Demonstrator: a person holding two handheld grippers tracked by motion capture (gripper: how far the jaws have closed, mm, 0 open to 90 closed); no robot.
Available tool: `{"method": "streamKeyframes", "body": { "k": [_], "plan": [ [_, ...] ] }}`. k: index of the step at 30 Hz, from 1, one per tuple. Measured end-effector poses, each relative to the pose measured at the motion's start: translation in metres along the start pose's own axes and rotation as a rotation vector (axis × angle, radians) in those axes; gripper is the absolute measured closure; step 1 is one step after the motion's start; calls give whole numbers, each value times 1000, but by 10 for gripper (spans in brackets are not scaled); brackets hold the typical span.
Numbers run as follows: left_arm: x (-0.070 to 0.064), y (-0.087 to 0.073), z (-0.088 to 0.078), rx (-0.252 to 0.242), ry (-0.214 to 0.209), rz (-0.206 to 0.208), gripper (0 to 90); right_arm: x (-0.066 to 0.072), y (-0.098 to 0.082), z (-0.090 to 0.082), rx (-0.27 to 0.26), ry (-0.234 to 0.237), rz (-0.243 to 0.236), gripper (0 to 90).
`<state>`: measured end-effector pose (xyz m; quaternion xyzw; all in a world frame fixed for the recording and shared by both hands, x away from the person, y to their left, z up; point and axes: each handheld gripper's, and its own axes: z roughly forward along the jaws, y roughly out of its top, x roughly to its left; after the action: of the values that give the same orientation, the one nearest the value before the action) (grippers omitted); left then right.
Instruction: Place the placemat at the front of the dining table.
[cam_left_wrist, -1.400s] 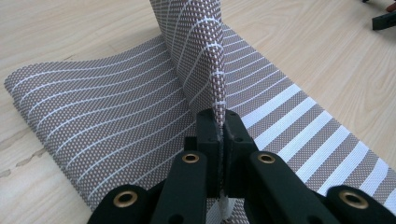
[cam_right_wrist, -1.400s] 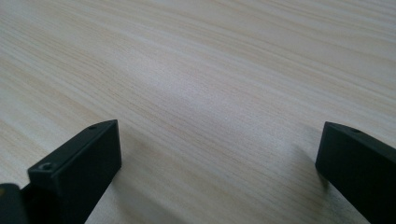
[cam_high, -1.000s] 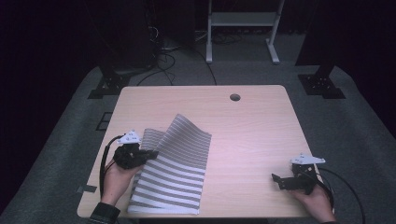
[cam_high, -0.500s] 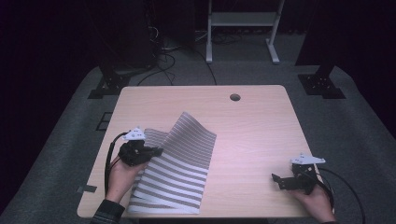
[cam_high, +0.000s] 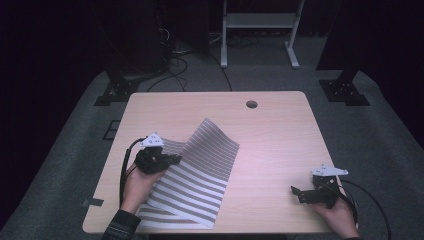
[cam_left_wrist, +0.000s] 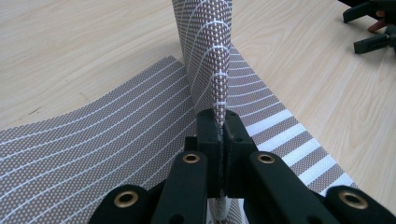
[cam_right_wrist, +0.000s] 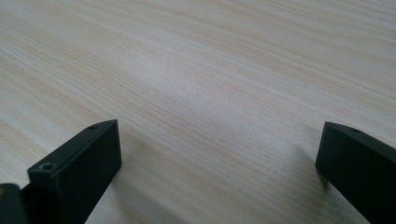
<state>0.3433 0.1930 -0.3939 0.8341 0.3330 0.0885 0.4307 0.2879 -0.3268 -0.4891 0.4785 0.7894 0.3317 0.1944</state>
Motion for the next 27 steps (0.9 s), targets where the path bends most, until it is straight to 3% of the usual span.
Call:
{"method": "streamKeyframes", "body": {
  "k": [27],
  "plan": [
    [-13,34,39,-2,-37,20,886,0,0,0,0,-4,4,0]
  ]
}}
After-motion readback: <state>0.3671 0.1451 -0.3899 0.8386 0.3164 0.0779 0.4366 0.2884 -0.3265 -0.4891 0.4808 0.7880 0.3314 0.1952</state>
